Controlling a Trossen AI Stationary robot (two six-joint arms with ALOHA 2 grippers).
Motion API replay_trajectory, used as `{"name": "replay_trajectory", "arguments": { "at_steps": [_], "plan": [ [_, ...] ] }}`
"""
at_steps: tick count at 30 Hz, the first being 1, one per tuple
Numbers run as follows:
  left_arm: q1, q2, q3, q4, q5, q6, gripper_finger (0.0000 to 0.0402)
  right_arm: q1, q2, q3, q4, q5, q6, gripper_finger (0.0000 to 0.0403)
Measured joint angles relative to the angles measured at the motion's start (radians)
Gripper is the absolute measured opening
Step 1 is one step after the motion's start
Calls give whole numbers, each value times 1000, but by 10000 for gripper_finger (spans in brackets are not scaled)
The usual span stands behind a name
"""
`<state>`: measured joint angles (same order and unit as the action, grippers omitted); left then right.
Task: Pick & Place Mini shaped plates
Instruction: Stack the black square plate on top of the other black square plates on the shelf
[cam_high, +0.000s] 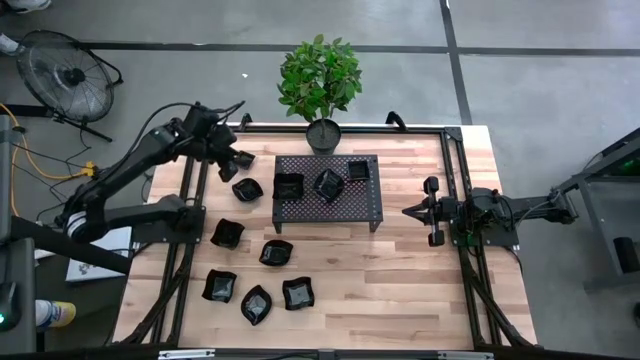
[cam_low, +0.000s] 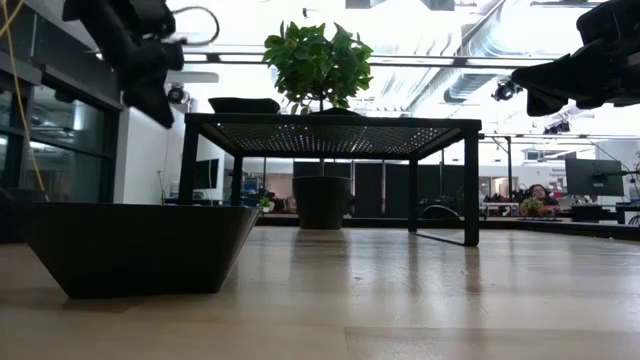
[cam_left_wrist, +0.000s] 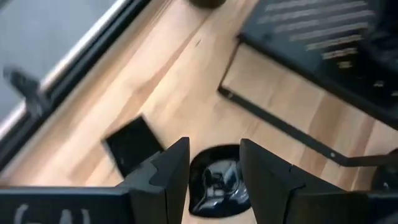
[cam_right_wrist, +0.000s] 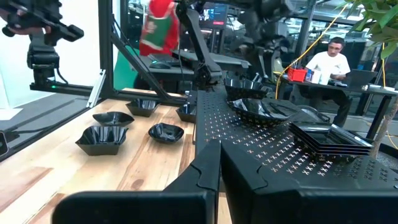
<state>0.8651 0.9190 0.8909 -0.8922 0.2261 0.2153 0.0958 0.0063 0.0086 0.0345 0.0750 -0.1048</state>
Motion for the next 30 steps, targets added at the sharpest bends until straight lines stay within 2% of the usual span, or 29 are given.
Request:
{"name": "replay_trajectory", "arguments": {
  "at_steps": [12,23,30],
  "plan": [
    [185,220,-1,-8,97,-36,140,0,0,0,0,0,0,4],
    [250,384,-1,-16,147,-16,140,0,0,0,0,0,0,4],
    [255,479,-1,-14,73,-70,140,0,0,0,0,0,0,6]
  ]
}}
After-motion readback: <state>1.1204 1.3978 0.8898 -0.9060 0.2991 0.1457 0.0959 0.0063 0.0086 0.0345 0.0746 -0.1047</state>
